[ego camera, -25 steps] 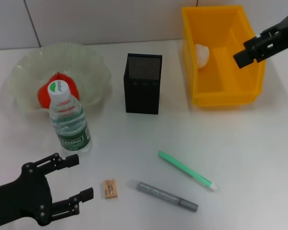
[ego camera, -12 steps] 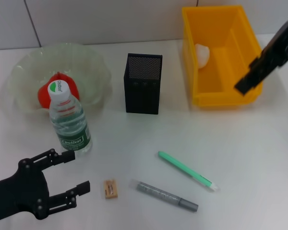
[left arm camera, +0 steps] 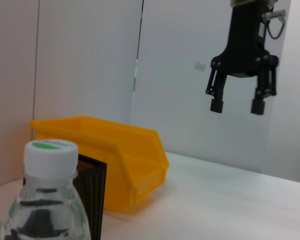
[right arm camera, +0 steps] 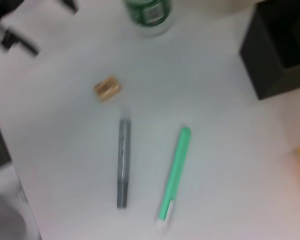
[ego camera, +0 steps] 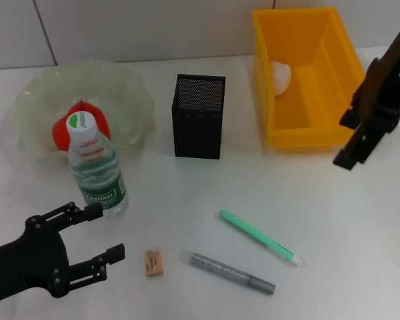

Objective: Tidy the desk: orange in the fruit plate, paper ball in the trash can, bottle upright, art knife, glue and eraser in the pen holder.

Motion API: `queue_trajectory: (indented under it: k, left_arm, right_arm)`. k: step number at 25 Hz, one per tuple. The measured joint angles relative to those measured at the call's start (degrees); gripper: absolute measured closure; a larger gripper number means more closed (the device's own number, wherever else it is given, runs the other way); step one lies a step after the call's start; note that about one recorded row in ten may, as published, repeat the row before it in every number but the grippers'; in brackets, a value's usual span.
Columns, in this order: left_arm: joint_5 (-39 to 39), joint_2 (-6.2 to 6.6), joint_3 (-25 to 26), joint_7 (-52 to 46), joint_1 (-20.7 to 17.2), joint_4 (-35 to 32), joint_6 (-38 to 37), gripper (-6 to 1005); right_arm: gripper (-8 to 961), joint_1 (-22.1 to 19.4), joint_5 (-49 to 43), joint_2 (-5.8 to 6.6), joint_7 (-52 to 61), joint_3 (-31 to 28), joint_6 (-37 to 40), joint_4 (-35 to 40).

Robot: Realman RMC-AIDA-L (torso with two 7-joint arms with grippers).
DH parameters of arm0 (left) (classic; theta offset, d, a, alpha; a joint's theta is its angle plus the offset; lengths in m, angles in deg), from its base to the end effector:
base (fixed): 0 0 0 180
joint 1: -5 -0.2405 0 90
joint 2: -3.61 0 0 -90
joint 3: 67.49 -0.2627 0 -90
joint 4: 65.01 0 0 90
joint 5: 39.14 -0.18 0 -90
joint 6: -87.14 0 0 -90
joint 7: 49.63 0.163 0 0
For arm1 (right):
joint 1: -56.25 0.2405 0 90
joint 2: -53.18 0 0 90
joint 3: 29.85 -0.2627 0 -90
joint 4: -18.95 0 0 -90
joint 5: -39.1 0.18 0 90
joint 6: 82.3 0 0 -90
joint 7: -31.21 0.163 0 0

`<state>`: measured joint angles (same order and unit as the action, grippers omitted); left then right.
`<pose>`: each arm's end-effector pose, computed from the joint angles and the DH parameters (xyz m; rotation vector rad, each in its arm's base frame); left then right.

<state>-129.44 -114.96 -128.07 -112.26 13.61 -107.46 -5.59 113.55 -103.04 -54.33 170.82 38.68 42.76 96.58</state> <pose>-0.2717 0.2239 -0.0209 -2.6503 -0.4251 -0.8681 0.1156 0.3419 0.0738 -2.8658 0.6202 -0.8448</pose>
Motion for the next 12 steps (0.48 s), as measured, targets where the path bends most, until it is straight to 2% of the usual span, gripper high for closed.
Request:
queue_trajectory:
  k: [1,2,6,7,8,11,12]
  left_arm:
    - [0.0,0.0,0.0,0.0,0.0,0.0,0.0,215]
    - [0.0,-0.02,-0.07,-0.34,0.02,0.0,0.22,215]
    - [0.07,-0.09,-0.1,-1.68,0.15,0.0,0.44,214]
    - [0.07,-0.11,-0.16,-1.73,0.17,0.0,0.49,214]
    - [0.05,-0.13,-0.24,-1.77,0.21,0.0,0.56,214]
    - [-0.07,-0.13,-0.28,-1.78,0.64,0.44,0.69,214]
    - [-0.04,-0.13,-0.29,-1.77,0.9,0.82,0.69,214]
  right_arm:
    - [179,0.0,0.0,0.0,0.0,0.0,0.0,0.0]
    - [180,-0.22,-0.57,-0.53,-1.93,0.73,-0.05,0.73]
    - [181,-0.84,-3.09,-3.17,-10.11,1.78,-0.01,2.39]
    - [181,-1.94,-3.97,-4.51,-15.07,2.85,-0.02,4.95]
    - [181,-1.94,-3.97,-4.51,-15.07,2.85,-0.02,4.95]
    - [182,-3.86,-5.21,-6.66,-20.28,4.15,-0.19,10.0]
    - [182,-4.9,-6.3,-8.33,-23.73,4.04,-0.36,12.59]
